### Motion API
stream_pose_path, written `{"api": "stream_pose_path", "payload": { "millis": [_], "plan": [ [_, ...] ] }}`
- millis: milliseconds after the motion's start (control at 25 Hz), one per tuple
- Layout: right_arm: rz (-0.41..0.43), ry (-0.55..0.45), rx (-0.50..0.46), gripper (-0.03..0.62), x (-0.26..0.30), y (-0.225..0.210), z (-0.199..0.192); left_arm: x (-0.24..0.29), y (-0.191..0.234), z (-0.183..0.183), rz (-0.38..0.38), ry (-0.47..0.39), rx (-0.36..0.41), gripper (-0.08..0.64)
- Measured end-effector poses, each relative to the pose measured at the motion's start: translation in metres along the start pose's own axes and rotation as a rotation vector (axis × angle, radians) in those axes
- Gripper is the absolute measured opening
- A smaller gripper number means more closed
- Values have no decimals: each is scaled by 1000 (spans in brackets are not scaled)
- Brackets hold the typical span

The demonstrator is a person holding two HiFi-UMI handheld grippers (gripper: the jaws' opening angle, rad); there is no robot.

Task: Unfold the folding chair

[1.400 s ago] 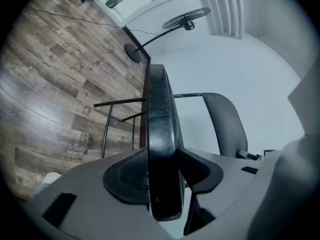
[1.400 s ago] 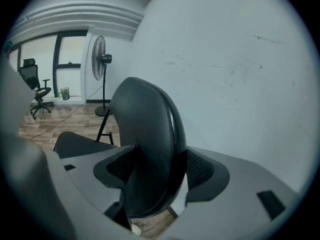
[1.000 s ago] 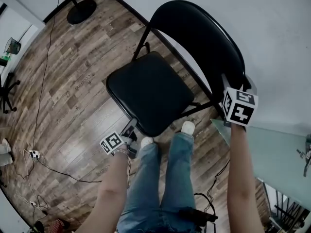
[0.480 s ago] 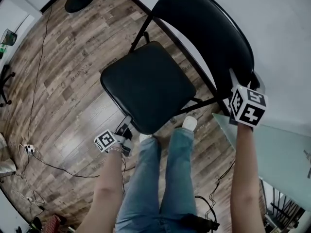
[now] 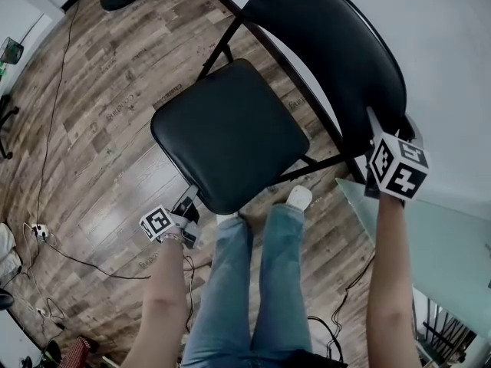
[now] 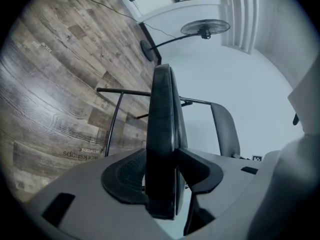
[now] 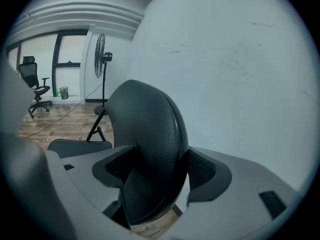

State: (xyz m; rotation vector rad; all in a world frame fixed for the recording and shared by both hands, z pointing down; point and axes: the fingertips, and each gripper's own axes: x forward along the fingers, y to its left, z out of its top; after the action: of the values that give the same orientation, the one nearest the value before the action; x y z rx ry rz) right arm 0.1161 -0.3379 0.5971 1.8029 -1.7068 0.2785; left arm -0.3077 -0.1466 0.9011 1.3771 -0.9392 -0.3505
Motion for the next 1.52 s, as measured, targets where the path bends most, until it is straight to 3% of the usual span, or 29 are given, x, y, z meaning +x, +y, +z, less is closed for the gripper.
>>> {"api": "stream_pose_path", "payload": {
  "millis": [80, 200, 400, 520, 720, 920, 1040, 1240, 1520],
  "plan": [
    [10, 12, 8, 322, 7, 1, -6, 1, 3, 0, -17, -16, -12, 181],
    [19, -1, 2, 324, 10, 3, -12, -6, 22, 0, 82, -10, 37, 169],
    [9, -26, -27, 324, -4, 19, -12, -13, 36, -6, 180, 59, 104, 131],
    [-1, -23, -33, 325, -10, 27, -17, -16, 44, -15, 263, 130, 183, 92],
    [-10, 14, -5, 324, -8, 28, -19, -17, 42, -15, 337, 206, 304, 73],
    [-13, 38, -31, 333, -16, 31, -16, -23, 20, -3, 429, 195, 428, 54],
    [-10, 66, -75, 345, -27, 36, -10, -27, -1, -3, 443, 220, 466, 134],
    [-5, 81, -102, 345, -56, 39, 9, -42, -43, 1, 441, 235, 482, 157],
    [58, 119, -53, 344, -110, 51, 23, -55, -108, 0, 393, 270, 548, 211]
  ]
}}
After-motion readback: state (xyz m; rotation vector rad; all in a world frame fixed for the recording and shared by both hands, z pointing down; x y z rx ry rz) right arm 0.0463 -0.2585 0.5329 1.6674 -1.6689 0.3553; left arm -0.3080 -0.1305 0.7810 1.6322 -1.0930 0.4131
